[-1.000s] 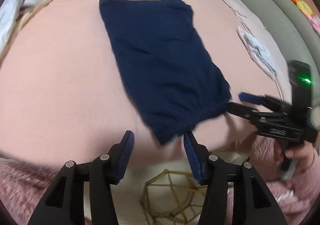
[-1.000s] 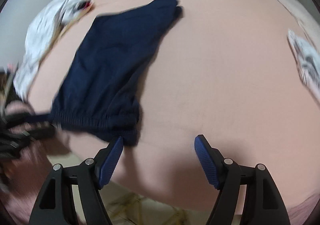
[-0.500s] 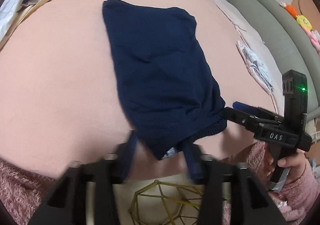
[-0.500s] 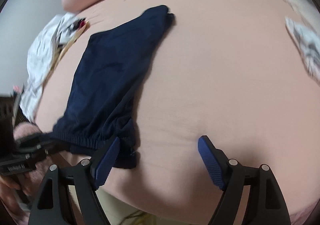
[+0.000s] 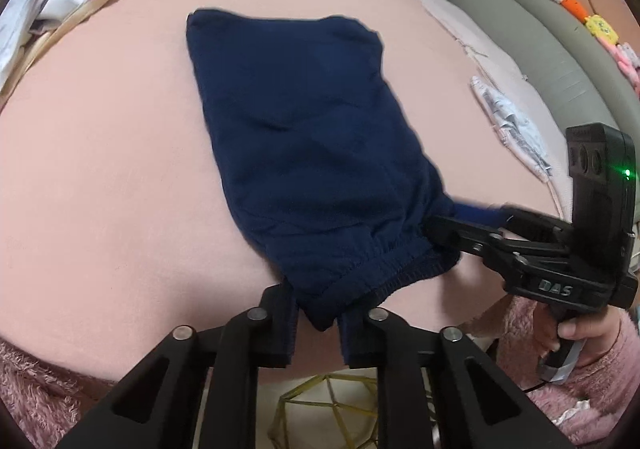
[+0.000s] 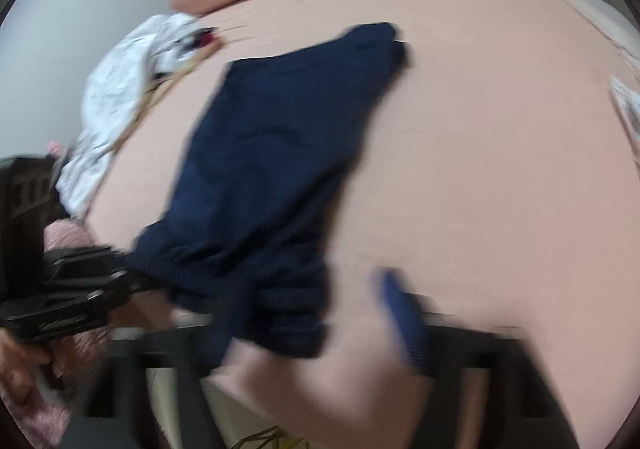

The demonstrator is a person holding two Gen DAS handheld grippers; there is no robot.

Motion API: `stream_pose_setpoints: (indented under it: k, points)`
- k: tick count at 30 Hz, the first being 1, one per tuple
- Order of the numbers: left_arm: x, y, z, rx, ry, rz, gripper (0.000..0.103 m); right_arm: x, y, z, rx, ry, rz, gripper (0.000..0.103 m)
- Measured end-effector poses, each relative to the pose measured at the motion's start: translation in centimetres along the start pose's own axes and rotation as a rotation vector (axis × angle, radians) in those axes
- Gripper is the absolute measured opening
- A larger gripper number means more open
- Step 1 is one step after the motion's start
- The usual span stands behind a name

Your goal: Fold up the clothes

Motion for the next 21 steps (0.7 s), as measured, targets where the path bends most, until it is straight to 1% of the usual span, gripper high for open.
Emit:
stream_pose_setpoints:
  k: [1, 4, 6, 10, 12, 15, 18, 21]
  points:
    - [0.0, 0.5, -0.1, 0.007, -0.001, -0.003, 0.012, 0.0, 0.3, 0.6, -0.031, 0.012, 0.000, 0.020]
    - [0.2, 1.5, -0.4, 0.018, -0.007, -0.005, 0.012, 0.1, 1.6, 1.3, -0.026, 0.042, -0.017, 0.016]
    - [0.7, 2.0, -0.5, 0.024, -0.007, 0.012, 0.012, 0.1, 2.5, 1.5, -0.040, 0.023, -0.027, 0.016]
    - [2.2, 2.9, -0.4, 0.015, 0.011, 0.086, 0.012, 0.9, 4.3, 2.0, -0.084, -0.026, -0.026, 0.016]
    - [2.9, 3.1, -0.4, 0.024, 0.029, 0.097, 0.012, 1.7, 4.9, 2.3, -0.091, -0.037, -0.017, 0.016]
    - [3.6, 2.4, -0.5, 0.030, 0.042, 0.116, 0.012, 3.4, 4.5, 2.4, -0.102, -0.069, 0.014, 0.016]
    - [4.5, 3.6, -0.2, 0.047, 0.059, 0.128, 0.012, 4.6, 4.6, 2.3, -0.129, -0.122, 0.029, 0.016]
    - [5.0, 5.1, -0.6, 0.080, 0.067, 0.134, 0.012, 4.8, 5.5, 2.8, -0.149, -0.117, 0.021, 0.016]
Point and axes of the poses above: each gripper's, at about its wrist camera, not at the fingertips, and y roughly against the way its jaws point, z to its left, x to its underside, the point moved 7 cm from there along -y, roughly the way its jaws point, and after that the axes turned 9 degrees about y, right-handed, at the moved point
